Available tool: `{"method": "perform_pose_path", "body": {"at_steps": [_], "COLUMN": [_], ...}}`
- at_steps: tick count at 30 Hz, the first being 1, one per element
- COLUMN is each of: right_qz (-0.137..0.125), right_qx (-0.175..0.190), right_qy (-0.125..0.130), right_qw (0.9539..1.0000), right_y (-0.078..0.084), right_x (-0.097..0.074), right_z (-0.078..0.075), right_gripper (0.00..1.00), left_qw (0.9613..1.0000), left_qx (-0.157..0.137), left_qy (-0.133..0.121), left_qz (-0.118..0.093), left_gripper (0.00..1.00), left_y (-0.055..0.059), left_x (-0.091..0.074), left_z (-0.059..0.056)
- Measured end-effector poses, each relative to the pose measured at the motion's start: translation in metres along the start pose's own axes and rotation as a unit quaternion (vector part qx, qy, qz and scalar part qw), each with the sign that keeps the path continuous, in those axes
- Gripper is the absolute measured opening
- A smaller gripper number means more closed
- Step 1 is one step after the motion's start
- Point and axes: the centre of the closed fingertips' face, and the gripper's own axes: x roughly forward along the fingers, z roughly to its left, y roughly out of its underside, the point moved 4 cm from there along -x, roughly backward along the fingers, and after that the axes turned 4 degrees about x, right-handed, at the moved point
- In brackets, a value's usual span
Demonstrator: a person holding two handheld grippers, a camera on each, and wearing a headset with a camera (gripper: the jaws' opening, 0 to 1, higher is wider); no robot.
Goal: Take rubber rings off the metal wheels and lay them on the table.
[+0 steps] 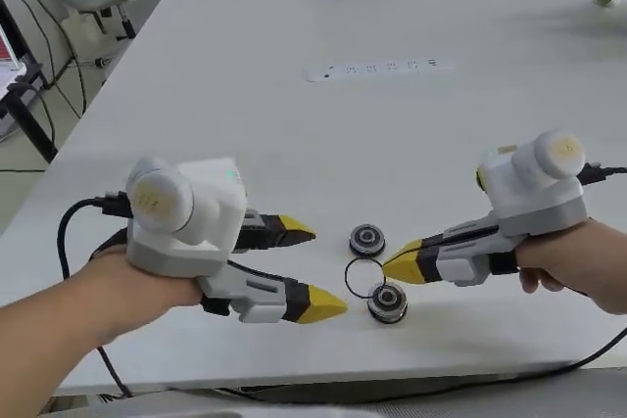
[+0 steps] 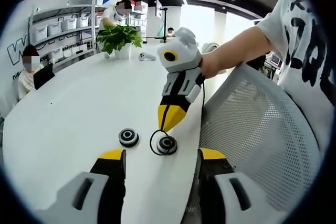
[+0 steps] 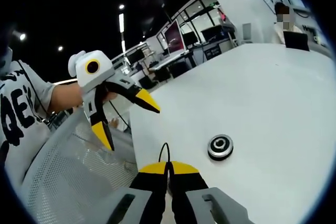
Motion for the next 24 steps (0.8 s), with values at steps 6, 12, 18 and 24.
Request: {"method": "perform_pose_path", "body": {"at_steps": [6,12,18,24], "right_qz": [0.003,0.009,0.013,0.016], "right_qx": [-0.007,-0.011,-0.012,-0.014], "right_qy": [-0.003,-0.005,-0.002,0.012], "right_qw": [1.0,0.9999,0.9998,0.9997], "right_y": [-0.005,-0.008,-0.009,-0.008], "right_x": [0.011,0.022,0.031,0.037], "right_z": [0.001,0.001,-0.001,-0.01], "right_gripper": [0.0,0.0,0.0,0.0], "left_qw": [0.9999,0.9995,0.9985,0.998], "left_qx": [-0.007,-0.017,-0.03,-0.035], "left_qy": [-0.014,-0.028,-0.047,-0.053], "left_qz": [-0.002,-0.005,-0.001,0.001], "left_gripper": [0.56,0.6,0.66,0.67], "left_y": [0.006,0.011,0.018,0.021], "left_x": [-0.009,-0.017,-0.024,-0.028], "left_z": [0.003,0.004,0.009,0.008]}}
